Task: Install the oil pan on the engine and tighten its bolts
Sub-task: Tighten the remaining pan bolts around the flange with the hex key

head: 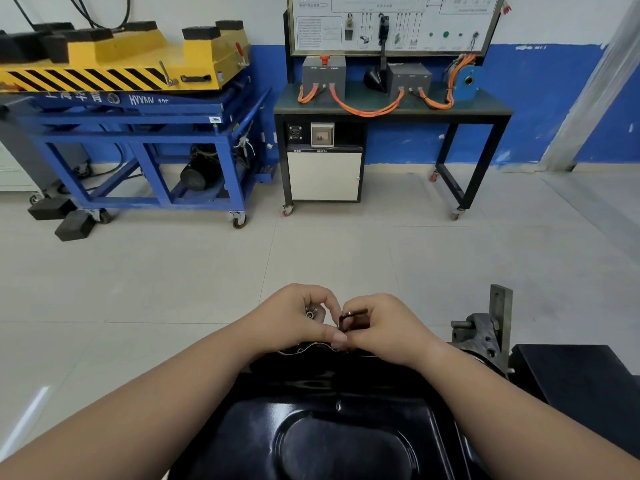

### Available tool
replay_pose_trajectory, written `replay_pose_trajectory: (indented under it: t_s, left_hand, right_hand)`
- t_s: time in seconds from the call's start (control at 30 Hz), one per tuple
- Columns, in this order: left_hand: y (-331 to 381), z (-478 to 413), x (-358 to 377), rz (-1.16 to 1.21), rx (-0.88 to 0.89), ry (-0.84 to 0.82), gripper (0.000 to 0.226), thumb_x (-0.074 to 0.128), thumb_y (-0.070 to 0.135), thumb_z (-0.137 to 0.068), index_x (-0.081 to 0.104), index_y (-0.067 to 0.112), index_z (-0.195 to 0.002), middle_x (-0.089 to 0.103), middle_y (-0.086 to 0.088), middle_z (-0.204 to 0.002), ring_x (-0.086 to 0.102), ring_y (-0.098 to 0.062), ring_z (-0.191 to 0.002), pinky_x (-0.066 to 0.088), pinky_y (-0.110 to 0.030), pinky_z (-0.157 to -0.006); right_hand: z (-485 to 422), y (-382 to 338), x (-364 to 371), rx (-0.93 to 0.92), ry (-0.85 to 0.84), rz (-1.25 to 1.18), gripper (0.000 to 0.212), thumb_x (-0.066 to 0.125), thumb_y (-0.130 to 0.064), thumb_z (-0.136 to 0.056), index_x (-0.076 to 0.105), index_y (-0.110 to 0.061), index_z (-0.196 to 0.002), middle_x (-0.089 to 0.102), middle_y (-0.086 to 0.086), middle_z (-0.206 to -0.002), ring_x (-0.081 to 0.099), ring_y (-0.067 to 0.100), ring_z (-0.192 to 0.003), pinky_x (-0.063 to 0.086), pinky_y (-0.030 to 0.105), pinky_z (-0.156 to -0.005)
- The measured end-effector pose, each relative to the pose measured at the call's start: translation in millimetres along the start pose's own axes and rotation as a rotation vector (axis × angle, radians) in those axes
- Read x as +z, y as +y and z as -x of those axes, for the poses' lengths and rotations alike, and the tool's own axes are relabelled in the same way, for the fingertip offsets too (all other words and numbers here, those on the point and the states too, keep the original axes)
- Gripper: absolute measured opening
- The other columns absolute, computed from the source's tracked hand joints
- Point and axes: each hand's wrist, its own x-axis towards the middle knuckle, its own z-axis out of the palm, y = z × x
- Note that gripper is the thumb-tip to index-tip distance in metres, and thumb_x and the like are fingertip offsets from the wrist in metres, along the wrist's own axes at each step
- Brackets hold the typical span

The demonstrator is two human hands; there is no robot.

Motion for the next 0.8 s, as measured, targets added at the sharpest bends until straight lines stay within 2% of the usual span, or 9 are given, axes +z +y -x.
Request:
replay_pose_trajectory:
  t_s: [0.2,0.27,0.33,0.4,0.47,0.53,0.6,0.67,0.8]
  left_hand:
    - [2.4,-2.9,6.2,0.009,0.057,-0.077,0.016,0.079,0.009,-0.069,0.07,0.022,-0.066,0.045,0.015,-0.045,0.036,0.0,-0.046,0.03,-0.012,-0.049]
    - [1.7,-3.3,6.7,0.024,0.046,-0.07,0.019,0.08,0.007,-0.069,0.072,0.024,-0.065,0.049,0.015,-0.045,0.038,0.002,-0.046,0.031,-0.01,-0.049]
    - [1.5,-2.7,5.1,0.04,0.045,-0.064,0.019,0.079,0.004,-0.069,0.074,0.022,-0.068,0.057,0.016,-0.05,0.046,0.004,-0.051,0.035,-0.007,-0.054]
    - [1.7,-1.8,3.2,0.044,0.059,-0.071,0.016,0.077,0.003,-0.072,0.075,0.019,-0.075,0.062,0.016,-0.054,0.052,0.006,-0.054,0.037,-0.005,-0.058]
    - [3.2,-0.4,3.5,0.04,0.069,-0.075,0.018,0.076,0.005,-0.074,0.074,0.022,-0.08,0.055,0.017,-0.047,0.046,0.005,-0.047,0.033,-0.004,-0.052]
    - [2.3,-1.2,4.0,0.011,0.067,-0.047,0.024,0.078,0.01,-0.073,0.072,0.033,-0.078,0.043,0.015,-0.043,0.035,0.0,-0.043,0.029,-0.009,-0.048]
    - [1.6,-2.7,5.2,0.006,0.049,-0.028,0.026,0.079,0.011,-0.071,0.066,0.034,-0.073,0.038,0.014,-0.042,0.031,-0.001,-0.043,0.028,-0.012,-0.047]
    - [2.0,-4.1,7.6,-0.035,0.058,-0.022,0.025,0.08,0.009,-0.071,0.062,0.027,-0.07,0.039,0.014,-0.043,0.032,-0.001,-0.043,0.028,-0.013,-0.047]
    - [0.9,-6.5,8.9,-0.054,0.063,-0.014,0.031,0.079,0.007,-0.069,0.065,0.032,-0.059,0.044,0.012,-0.05,0.035,-0.003,-0.049,0.029,-0.016,-0.051]
  right_hand:
    - [-0.6,0.8,0.4,-0.05,-0.023,0.09,0.013,0.079,-0.013,-0.069,0.066,-0.012,-0.074,0.068,0.009,-0.074,0.053,0.009,-0.064,0.049,0.035,-0.067]
    - [0.3,0.6,-0.3,-0.048,-0.067,0.076,0.009,0.075,-0.012,-0.073,0.068,-0.015,-0.077,0.068,0.011,-0.076,0.054,0.008,-0.065,0.049,0.035,-0.067]
    - [0.7,0.9,-1.0,-0.049,-0.085,0.056,0.019,0.072,-0.011,-0.077,0.068,-0.027,-0.068,0.063,0.001,-0.063,0.05,0.006,-0.061,0.043,0.029,-0.062]
    - [1.5,0.8,-2.4,-0.037,-0.085,0.049,0.033,0.071,-0.01,-0.077,0.064,-0.035,-0.056,0.056,-0.012,-0.051,0.046,-0.002,-0.052,0.037,0.015,-0.055]
    - [1.3,2.6,-2.7,-0.017,-0.061,0.055,0.035,0.072,-0.009,-0.075,0.065,-0.035,-0.053,0.056,-0.013,-0.049,0.046,-0.004,-0.049,0.036,0.011,-0.053]
    - [0.5,3.6,-2.3,0.0,-0.022,0.031,0.022,0.071,-0.006,-0.071,0.068,-0.023,-0.059,0.06,-0.007,-0.055,0.05,0.002,-0.052,0.04,0.018,-0.056]
    - [-0.3,3.5,-1.6,0.007,0.003,0.023,0.01,0.073,-0.006,-0.069,0.066,-0.01,-0.064,0.057,-0.005,-0.056,0.047,0.005,-0.053,0.04,0.024,-0.057]
    - [-1.2,3.2,-1.2,-0.016,-0.005,0.061,0.018,0.08,-0.012,-0.067,0.063,-0.013,-0.062,0.053,-0.01,-0.055,0.043,0.003,-0.052,0.038,0.022,-0.055]
    - [-1.9,3.5,-1.4,-0.042,-0.054,0.074,0.016,0.082,-0.019,-0.068,0.066,-0.019,-0.069,0.06,-0.015,-0.061,0.047,0.004,-0.056,0.042,0.026,-0.06]
